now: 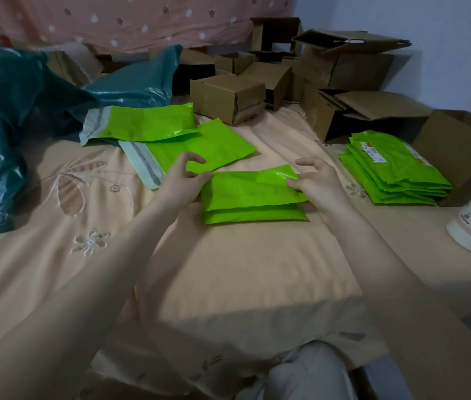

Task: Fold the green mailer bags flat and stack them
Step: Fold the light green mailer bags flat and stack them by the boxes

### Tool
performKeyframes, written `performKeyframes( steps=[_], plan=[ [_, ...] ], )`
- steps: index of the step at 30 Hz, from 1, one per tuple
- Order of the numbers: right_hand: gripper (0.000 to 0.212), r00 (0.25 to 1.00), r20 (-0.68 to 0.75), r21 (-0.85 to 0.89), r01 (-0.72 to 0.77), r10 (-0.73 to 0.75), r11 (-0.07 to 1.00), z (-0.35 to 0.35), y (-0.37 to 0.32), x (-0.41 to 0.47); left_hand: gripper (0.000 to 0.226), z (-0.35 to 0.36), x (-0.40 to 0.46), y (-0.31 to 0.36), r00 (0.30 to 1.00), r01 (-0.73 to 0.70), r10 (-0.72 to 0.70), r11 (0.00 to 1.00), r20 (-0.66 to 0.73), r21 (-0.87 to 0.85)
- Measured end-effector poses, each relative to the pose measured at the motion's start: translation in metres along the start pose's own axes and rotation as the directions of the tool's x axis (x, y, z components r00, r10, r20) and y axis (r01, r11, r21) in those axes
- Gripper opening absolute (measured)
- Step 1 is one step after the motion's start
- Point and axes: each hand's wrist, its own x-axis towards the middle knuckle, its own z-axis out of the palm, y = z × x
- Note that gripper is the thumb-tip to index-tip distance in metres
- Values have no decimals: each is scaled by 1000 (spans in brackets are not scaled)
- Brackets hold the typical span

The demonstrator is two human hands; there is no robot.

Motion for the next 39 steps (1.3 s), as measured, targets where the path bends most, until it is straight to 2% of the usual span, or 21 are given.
performKeyframes(
  steps=[3,7,14,27,34,39],
  plan=[
    [33,999,-35,-139,30,-35,990,-2,6,3,8,7,1,-5,984,-149,166,967,-66,207],
    [24,994,-83,-274,42,-67,961,-2,10,5,17,16,-8,-8,957,-188,254,911,-140,366],
    [21,989,-74,-329,96,-126,939,0,19,4,24,19,-4,-19,954,-184,272,861,-124,475],
    [14,987,-19,-461,135,-162,877,-3,37,11,32,23,-5,-24,944,-249,327,781,-35,573],
    [26,977,-9,-602,166,-214,781,0,32,-2,31,24,-5,-26,932,-276,361,669,23,690],
    [34,973,37,-753,178,-229,634,-2,29,-11,32,25,-10,-24,933,-269,346,484,101,832]
  ],
)
